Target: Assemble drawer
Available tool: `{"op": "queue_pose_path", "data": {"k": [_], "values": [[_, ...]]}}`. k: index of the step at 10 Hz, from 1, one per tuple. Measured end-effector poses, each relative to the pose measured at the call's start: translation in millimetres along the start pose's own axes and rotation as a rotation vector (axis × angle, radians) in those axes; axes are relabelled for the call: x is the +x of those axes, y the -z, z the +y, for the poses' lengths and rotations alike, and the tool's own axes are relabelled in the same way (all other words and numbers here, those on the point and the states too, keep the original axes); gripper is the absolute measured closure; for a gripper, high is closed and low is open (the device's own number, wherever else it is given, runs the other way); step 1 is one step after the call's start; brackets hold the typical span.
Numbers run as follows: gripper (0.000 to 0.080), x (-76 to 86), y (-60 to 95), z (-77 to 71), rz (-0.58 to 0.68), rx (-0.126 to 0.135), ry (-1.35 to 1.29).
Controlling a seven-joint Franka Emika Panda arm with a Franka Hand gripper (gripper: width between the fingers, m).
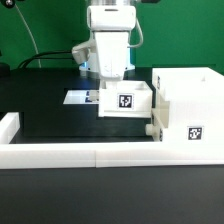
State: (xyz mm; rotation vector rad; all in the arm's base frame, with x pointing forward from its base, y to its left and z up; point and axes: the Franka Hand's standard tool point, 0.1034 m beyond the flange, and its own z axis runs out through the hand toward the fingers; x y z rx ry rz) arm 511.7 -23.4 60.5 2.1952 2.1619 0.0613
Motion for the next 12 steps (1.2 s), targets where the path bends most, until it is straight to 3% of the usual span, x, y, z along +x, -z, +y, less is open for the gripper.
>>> {"op": "queue_pose_path", "data": {"k": [3,5,7,9,12], "values": [[0.0757,0.2,0.1,3.3,-0.015,0.002,0.062],[0.0757,-0.7,-0.6,0.7,-0.017,0.023,0.061],[0.0757,-0.7,-0.8,0.3,-0.017,0.024,0.061],[0.0757,-2.2,-0.6,-2.1,-0.024,0.067,0.040],[0.0757,-5.0,-1.1,-2.4,-0.021,0.067,0.039]]}}
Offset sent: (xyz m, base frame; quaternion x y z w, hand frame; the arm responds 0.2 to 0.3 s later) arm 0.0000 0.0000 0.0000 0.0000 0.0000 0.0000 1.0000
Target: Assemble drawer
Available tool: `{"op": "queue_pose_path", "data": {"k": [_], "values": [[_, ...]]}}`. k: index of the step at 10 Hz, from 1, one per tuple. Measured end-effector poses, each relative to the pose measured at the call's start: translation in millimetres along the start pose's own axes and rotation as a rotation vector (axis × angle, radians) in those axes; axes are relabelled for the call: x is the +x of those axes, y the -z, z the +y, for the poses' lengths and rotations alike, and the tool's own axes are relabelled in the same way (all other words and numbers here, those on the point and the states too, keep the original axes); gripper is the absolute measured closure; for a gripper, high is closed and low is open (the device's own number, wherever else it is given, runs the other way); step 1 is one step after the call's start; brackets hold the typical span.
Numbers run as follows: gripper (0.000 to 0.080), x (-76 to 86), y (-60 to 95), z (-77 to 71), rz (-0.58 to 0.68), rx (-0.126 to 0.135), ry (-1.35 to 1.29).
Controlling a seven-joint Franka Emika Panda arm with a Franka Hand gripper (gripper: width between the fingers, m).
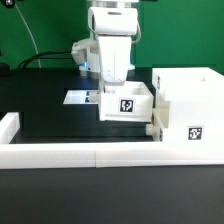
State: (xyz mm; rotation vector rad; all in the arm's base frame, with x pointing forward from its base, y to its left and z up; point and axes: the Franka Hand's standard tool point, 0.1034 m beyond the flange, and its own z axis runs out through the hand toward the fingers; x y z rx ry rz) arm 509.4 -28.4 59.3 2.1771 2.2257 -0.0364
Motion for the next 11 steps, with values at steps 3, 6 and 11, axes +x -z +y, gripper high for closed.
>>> {"op": "queue_pose_path", "data": {"k": [3,6,11], "values": [[0.0757,-6.7,-0.9,-1.4,0.001,0.006,-0.016],[0.0757,-7.8,-1.8,-2.1,0.001,0.008,-0.020],[0.0757,-26.7,-2.5,-1.7,0.087,0.048,-0.035]]}}
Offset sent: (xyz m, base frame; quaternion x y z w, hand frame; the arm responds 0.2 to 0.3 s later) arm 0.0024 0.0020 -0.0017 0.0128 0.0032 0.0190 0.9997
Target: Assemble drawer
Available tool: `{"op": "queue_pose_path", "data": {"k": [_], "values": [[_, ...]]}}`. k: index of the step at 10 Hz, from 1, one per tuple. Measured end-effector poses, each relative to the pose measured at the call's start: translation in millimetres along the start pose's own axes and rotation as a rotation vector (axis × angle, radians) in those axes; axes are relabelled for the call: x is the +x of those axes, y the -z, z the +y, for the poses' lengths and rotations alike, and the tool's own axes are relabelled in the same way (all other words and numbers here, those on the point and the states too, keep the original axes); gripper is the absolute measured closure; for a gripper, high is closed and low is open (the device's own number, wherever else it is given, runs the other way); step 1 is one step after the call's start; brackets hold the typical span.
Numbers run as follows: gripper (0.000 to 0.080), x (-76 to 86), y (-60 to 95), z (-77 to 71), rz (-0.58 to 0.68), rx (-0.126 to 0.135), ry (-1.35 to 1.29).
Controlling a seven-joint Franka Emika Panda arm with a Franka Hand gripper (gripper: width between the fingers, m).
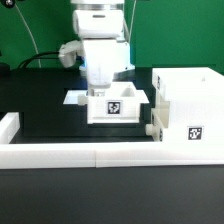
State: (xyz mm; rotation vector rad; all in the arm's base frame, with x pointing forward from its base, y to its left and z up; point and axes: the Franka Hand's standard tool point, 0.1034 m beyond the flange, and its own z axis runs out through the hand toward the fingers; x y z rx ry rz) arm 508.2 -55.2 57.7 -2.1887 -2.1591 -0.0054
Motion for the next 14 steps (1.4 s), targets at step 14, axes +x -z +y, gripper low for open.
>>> {"op": "queue_pose_path", "data": {"k": [14], "values": [[0.0757,25.8,1.4,32.5,0.037,-0.037,-0.014]]}}
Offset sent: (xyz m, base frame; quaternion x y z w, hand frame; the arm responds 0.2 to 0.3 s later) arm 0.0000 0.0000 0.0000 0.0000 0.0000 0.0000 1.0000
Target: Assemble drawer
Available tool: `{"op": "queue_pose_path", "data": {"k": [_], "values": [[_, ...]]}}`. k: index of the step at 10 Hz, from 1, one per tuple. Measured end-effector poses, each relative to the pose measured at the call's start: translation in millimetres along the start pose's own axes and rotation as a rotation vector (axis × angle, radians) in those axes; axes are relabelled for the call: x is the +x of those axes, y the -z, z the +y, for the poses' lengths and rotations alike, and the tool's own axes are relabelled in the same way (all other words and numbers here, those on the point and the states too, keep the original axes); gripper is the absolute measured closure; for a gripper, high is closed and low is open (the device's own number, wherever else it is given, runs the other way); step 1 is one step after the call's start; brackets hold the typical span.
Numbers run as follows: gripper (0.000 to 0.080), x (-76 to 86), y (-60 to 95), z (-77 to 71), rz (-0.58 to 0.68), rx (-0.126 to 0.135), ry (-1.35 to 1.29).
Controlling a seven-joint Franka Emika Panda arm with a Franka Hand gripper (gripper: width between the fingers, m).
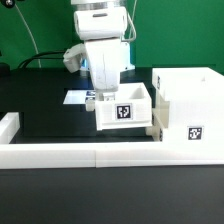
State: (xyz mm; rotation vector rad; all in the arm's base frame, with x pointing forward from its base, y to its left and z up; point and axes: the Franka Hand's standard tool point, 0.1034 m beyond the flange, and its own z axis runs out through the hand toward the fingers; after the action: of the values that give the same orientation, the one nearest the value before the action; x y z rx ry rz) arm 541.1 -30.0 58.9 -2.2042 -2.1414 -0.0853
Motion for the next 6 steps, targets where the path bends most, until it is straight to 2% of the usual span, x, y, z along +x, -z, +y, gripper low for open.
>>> {"op": "queue_pose_path", "data": {"k": [1,3,6], "values": [[0.0757,-0.4,-0.3,-0.4,0.000,0.001,-0.001],[0.0757,1.3,-4.4,-3.6,-0.007,-0.019,-0.003],[0.0757,6.4,-6.3,-4.5,-0.017,-0.015,0.004]]}}
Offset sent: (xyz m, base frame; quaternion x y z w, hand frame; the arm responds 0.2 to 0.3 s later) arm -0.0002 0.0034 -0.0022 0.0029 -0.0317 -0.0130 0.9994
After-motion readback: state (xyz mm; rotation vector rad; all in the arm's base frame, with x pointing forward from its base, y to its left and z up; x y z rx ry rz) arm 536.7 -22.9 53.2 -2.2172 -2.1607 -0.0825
